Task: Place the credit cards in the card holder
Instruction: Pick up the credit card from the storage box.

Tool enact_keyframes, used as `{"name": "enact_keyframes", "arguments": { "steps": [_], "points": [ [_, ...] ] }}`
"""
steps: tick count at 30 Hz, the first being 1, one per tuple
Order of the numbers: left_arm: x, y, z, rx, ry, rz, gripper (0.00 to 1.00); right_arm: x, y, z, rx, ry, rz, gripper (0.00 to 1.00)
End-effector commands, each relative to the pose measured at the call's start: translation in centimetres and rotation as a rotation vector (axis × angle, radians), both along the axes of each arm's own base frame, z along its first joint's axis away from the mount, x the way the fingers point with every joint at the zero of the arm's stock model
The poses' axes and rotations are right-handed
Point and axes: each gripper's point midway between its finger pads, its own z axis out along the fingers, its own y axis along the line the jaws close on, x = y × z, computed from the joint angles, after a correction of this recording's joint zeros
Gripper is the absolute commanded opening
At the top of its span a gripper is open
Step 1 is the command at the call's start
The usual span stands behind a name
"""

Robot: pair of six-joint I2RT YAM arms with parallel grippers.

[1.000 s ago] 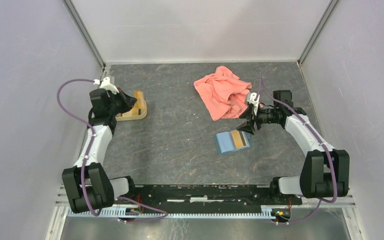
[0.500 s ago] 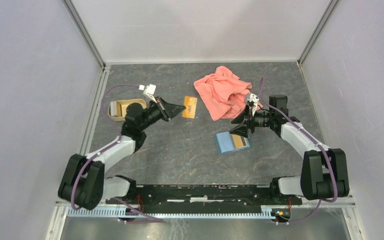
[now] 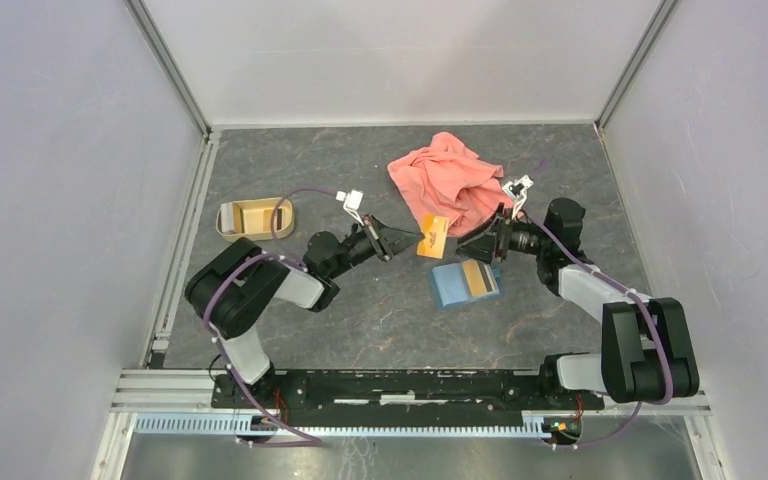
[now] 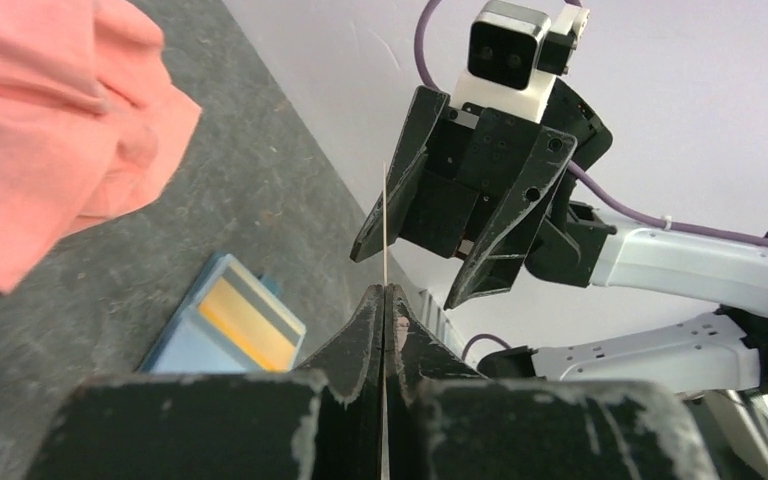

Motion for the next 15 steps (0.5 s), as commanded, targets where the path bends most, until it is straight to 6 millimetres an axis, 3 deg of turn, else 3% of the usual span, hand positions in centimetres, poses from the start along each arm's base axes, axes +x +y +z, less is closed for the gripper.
{"name": "enact_keyframes", "arguments": {
  "steps": [1,7,15],
  "points": [
    [-0.1,-1.3,4.5,-0.19,-0.085,0.006,0.02,0.6,0.4,3.2,0.074,-0.035,-0.03,0.61],
    [-0.6,-3.1,4.5,-0.251,-0.059,-0.03,0.02,0.7,0.3,3.2,0.082,-0.02,-0.045,0.6],
    [-0.8,-3.4,5.2,-0.274,-0.072,-0.025,0.02,0.8,0.3,2.9,0.082,-0.001,-0.058,0.52]
  ]
}}
